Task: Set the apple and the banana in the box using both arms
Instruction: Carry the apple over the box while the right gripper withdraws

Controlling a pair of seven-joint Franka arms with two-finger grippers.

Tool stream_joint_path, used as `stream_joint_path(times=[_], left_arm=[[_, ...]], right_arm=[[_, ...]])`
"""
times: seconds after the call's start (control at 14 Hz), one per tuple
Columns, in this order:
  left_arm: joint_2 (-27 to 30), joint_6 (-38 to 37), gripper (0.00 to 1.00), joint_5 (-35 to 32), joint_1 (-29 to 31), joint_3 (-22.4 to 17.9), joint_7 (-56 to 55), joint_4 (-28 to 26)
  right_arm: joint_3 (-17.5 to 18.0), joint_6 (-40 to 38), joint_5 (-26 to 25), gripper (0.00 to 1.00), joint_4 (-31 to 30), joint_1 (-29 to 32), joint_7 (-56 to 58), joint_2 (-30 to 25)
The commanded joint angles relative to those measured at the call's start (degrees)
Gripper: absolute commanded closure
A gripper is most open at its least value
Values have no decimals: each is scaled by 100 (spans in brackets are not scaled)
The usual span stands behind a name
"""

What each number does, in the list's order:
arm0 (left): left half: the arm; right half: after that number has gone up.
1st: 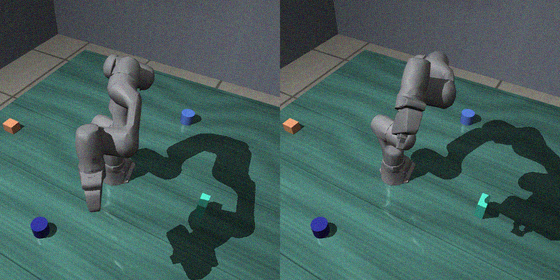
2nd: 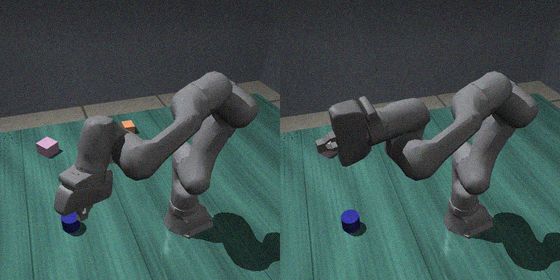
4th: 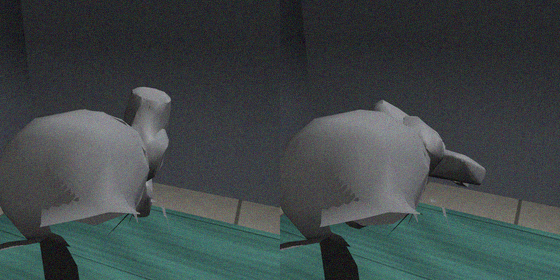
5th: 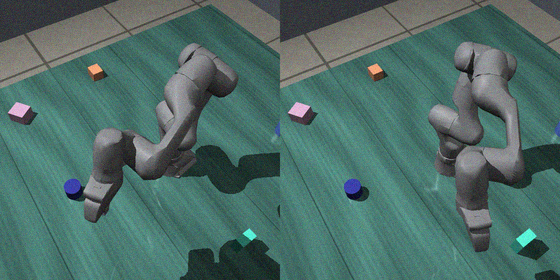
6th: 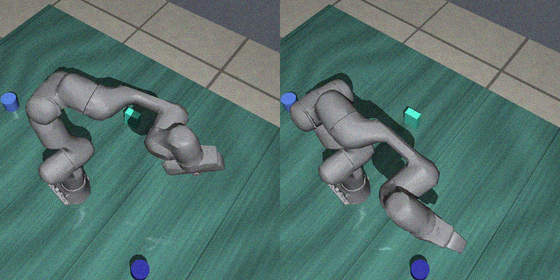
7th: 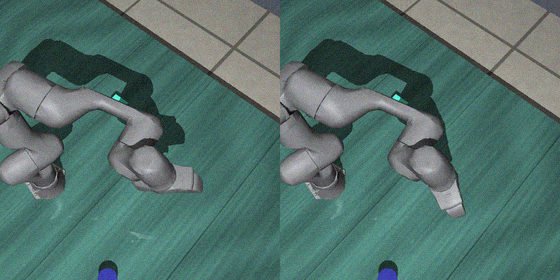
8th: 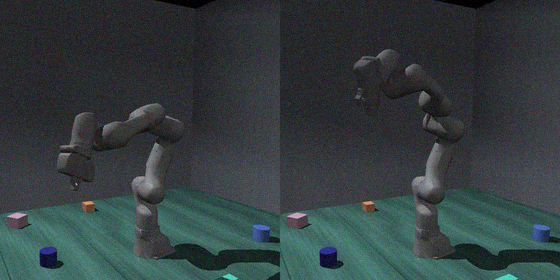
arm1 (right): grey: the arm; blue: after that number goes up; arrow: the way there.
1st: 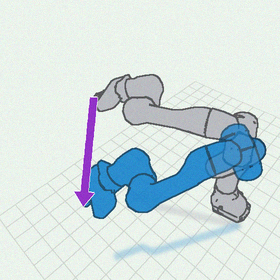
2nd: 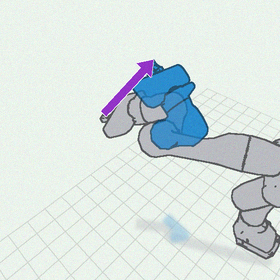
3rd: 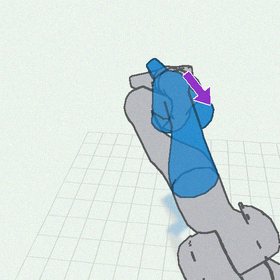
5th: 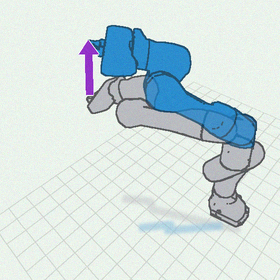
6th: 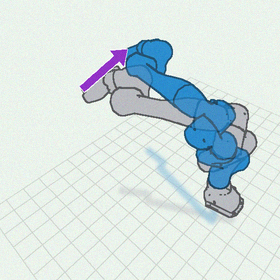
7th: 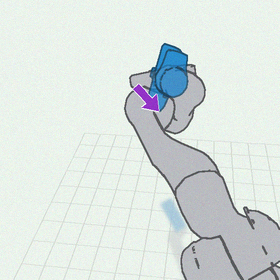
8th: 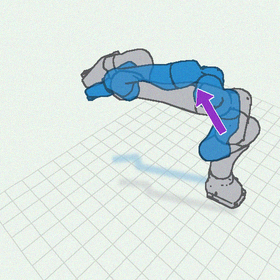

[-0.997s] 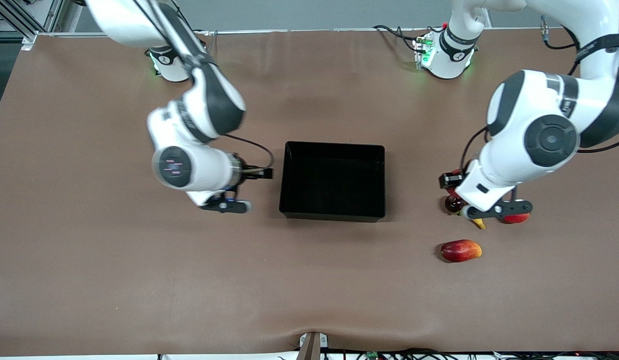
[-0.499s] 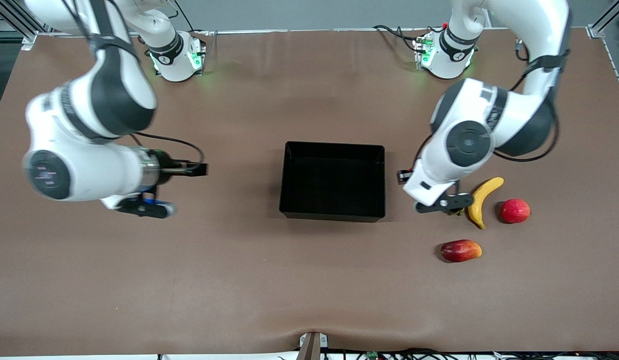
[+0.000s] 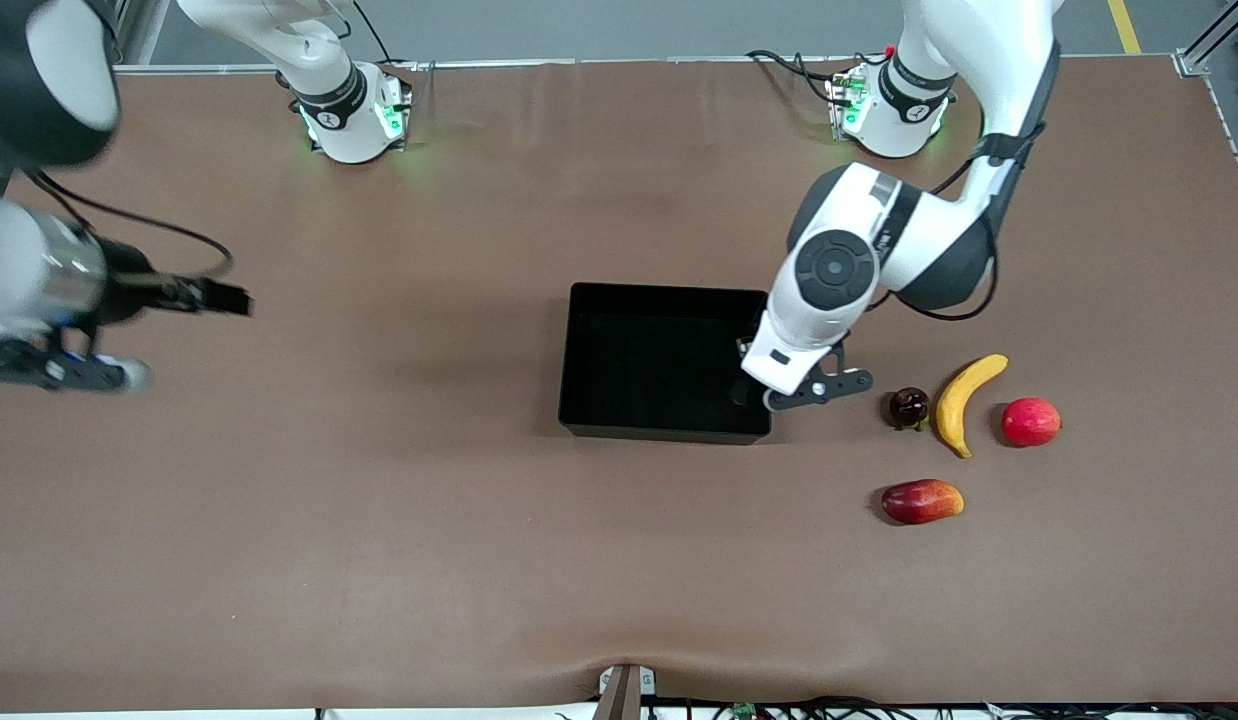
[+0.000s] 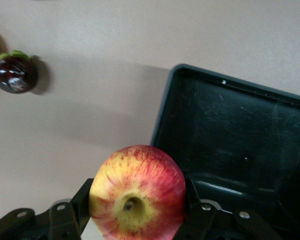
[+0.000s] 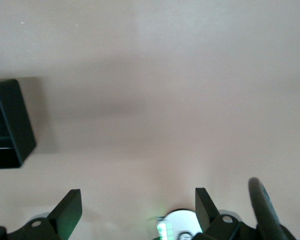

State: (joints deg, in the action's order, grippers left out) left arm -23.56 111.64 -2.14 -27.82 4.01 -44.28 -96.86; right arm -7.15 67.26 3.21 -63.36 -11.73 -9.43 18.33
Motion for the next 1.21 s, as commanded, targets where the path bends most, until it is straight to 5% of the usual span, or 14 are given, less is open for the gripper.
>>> stream_joint_path(times=[0.0,0.21,0.5,0.71,0.93,1.14], left_arm=[[88,611,100,47,-241,-32,-404,-473],[-227,1314,100,47,-592,-32,-1001,-659],[-562,2130,100,-23,-769,-32,-1346,-930],[-659,2503,100,-32,-822,-41,-1364,-1151],[-668,2581,100,-41,-901,-50,-1399,-1309],[-659,2634,100,-41,-954,-59,-1442,-1432]], right_arm=[[126,95,-190,0,-642,336,222,-618],[144,138,-181,0,-1124,399,257,-1120],[91,1077,-224,0,-2520,593,1453,-2015],[301,1079,-216,0,-2550,899,1505,-2070],[880,1070,-233,0,-2252,1452,1506,-2026],[961,1105,-198,0,-2146,1577,1523,-2017]])
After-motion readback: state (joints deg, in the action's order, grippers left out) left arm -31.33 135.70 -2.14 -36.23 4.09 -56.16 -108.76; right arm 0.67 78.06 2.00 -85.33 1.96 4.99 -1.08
